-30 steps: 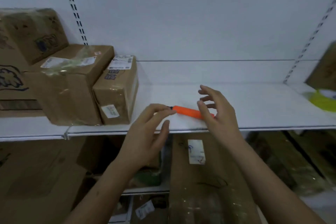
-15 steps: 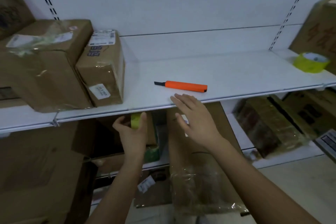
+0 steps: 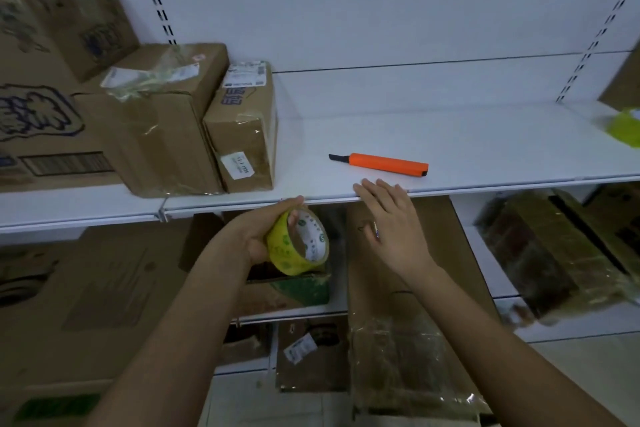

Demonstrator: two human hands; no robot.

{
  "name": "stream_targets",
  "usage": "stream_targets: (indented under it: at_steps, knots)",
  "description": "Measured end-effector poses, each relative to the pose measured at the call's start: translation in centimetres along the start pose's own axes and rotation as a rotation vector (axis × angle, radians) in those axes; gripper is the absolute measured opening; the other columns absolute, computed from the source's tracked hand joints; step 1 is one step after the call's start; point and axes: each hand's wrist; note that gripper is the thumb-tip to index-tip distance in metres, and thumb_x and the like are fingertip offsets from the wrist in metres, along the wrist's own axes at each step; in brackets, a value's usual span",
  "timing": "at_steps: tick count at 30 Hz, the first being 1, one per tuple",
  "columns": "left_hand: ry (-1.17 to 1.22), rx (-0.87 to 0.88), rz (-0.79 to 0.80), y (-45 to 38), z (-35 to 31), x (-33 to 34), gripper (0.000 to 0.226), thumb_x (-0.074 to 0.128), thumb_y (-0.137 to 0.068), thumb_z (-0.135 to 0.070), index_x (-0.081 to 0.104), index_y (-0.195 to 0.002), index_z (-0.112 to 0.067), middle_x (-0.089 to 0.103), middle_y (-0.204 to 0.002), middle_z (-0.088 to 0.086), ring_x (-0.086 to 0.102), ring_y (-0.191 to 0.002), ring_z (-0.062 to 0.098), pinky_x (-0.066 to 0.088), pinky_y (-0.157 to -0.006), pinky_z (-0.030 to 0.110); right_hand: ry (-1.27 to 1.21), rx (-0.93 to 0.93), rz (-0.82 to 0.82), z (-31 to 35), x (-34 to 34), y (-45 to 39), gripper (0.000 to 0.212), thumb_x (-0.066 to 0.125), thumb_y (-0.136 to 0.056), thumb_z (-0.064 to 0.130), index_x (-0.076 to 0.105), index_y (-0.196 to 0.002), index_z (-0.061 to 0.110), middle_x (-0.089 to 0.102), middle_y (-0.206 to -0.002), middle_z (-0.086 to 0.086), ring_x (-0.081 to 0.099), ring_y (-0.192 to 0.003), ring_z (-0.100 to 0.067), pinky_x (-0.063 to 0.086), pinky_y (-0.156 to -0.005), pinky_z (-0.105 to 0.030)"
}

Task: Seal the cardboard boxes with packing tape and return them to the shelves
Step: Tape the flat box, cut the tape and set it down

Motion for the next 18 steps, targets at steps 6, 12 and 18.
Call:
stream_targets:
  at_steps: [6, 12, 18]
  knots:
    - [0.18, -0.124, 0.143, -0.4, -0.3, -0.5, 0.02, 0.082, -0.075, -0.004, 0.063, -0.068, -0.004, 0.06, -0.049, 0.003, 0.055, -0.033, 0.011, 0.046, -0.031, 0.022, 0.0, 0.006, 0.004, 0.1, 0.1, -0.3, 0.065, 0.062, -0.09, 0.016, 0.04, -0.151, 0.019, 0.042, -0.154, -0.004, 0.034, -0.145, -0.026, 0.018, -0.124, -0.047]
    - [0.284, -0.185, 0.329, 0.2, -0.7, -0.3, 0.031, 0.084, -0.041, 0.015, 0.058, -0.05, 0.001, 0.057, -0.042, 0.004, 0.055, -0.03, 0.017, 0.048, -0.03, 0.03, 0.006, -0.021, 0.026, -0.6, -0.1, -0.9, 0.064, 0.06, -0.092, 0.024, 0.037, -0.152, 0.021, 0.04, -0.155, -0.004, 0.033, -0.144, -0.027, 0.013, -0.124, -0.045]
    - [0.452, -0.263, 0.402, -1.7, -0.8, -3.0, 0.041, 0.087, -0.053, 0.021, 0.059, -0.062, -0.008, 0.06, -0.05, -0.002, 0.058, -0.038, 0.013, 0.055, -0.04, 0.036, 0.0, 0.012, 0.059, -0.5, 0.1, -1.2, 0.063, 0.047, -0.095, 0.041, 0.032, -0.154, 0.023, 0.035, -0.158, -0.003, 0.026, -0.148, -0.027, 0.008, -0.123, -0.045]
Point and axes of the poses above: each hand's wrist, its own y-axis away from the middle knuckle, its own x-axis out of the palm, z = x × y
